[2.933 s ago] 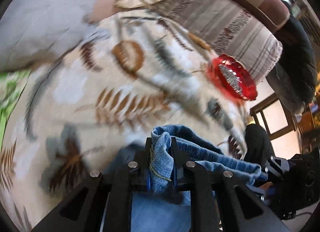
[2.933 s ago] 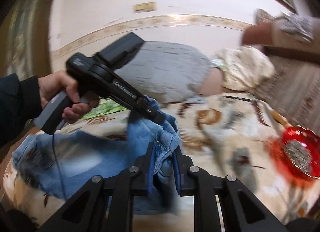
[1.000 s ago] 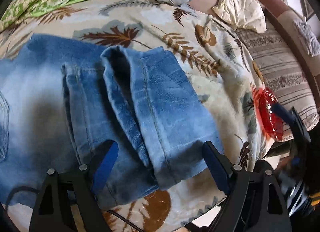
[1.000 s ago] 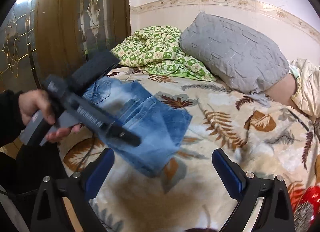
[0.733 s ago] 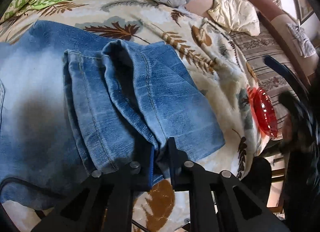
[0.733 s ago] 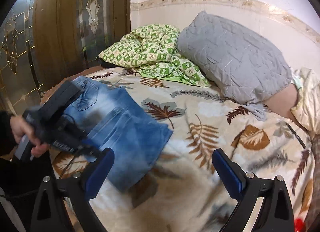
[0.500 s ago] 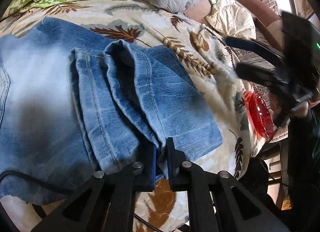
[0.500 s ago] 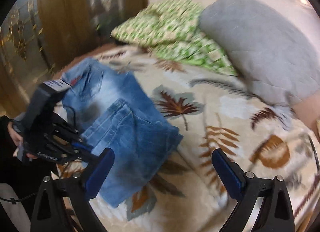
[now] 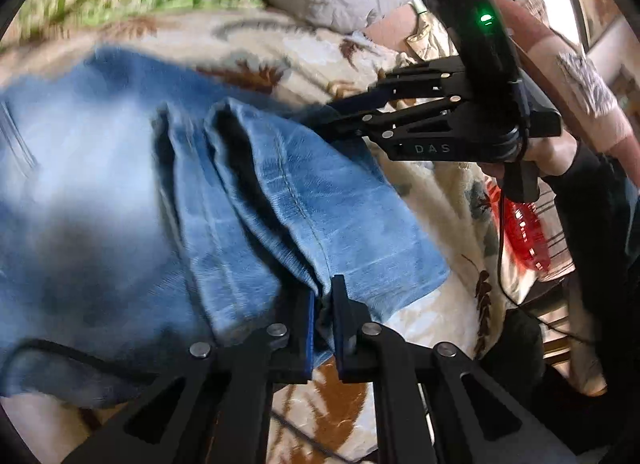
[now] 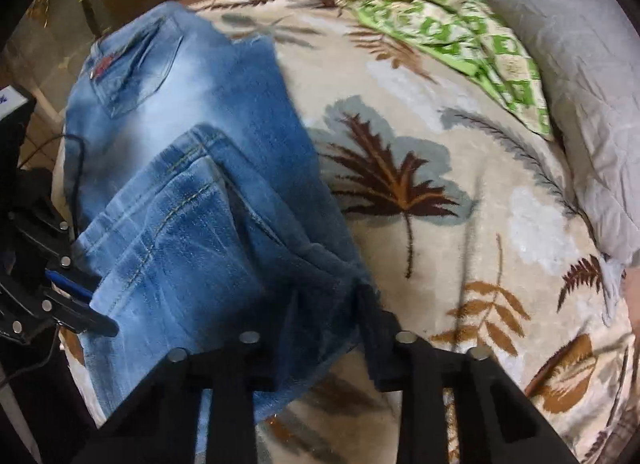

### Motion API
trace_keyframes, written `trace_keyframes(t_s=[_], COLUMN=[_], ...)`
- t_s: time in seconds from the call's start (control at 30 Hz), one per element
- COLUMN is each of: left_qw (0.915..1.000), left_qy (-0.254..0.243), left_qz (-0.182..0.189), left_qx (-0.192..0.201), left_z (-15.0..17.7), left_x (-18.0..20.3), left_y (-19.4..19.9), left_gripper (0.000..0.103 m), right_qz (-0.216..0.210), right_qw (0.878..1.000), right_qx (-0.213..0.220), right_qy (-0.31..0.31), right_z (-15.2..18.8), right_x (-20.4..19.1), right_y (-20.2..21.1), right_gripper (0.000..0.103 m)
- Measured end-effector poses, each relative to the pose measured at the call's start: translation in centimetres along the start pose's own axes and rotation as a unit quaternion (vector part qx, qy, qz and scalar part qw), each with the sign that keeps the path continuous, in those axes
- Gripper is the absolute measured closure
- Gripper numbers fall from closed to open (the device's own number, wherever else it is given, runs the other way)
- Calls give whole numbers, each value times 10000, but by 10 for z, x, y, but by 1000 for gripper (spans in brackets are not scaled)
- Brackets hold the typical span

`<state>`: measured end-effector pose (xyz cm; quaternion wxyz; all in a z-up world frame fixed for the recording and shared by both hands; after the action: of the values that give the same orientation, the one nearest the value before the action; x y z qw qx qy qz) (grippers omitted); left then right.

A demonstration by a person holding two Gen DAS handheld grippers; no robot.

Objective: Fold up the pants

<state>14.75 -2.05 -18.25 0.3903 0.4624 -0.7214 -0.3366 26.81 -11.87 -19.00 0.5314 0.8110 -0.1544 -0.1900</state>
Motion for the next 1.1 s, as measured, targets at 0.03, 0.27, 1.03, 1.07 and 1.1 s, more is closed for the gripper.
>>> trace_keyframes(t_s=[0.03,0.27,1.03,1.07,1.1], left_qw=[9998,9994,9911,9910,9909], left_qy=[-86,156,1324,1336,1335], left_qz=[-44,-304,140,97,63], left_qx=[169,78,25,-25,-132], left_z=[-4,5,-54,-57,-61], left_x=[0,-39,-70,-69,-67], left_y=[13,25,10,5,-1], left_gripper=[98,98,23,23,23], right_qz=[33,112,510,479,444], right_qw=[10000,9984,9900,9905,9910], right_qx=[55,415,1298,1285,1260], right_qy=[-41,-381,-202,-135,-83], right_z=[1,-5,50,55,59], right_x=[1,-3,-69,-79,-86], right_y=[3,5,77,77,76], right_gripper=[81,83,24,24,24])
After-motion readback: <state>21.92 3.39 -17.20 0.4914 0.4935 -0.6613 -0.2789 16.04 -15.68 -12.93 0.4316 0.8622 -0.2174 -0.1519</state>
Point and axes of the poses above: each gripper's, at about its wrist camera, not at the fingertips, and y roughly against the way its jaws point, x to its right, z to its underside, the point moved 7 cm from there along -y, roughly the way its jaws point, and after that the axes turned 11 degrees about -z, right-handed, at the moved point
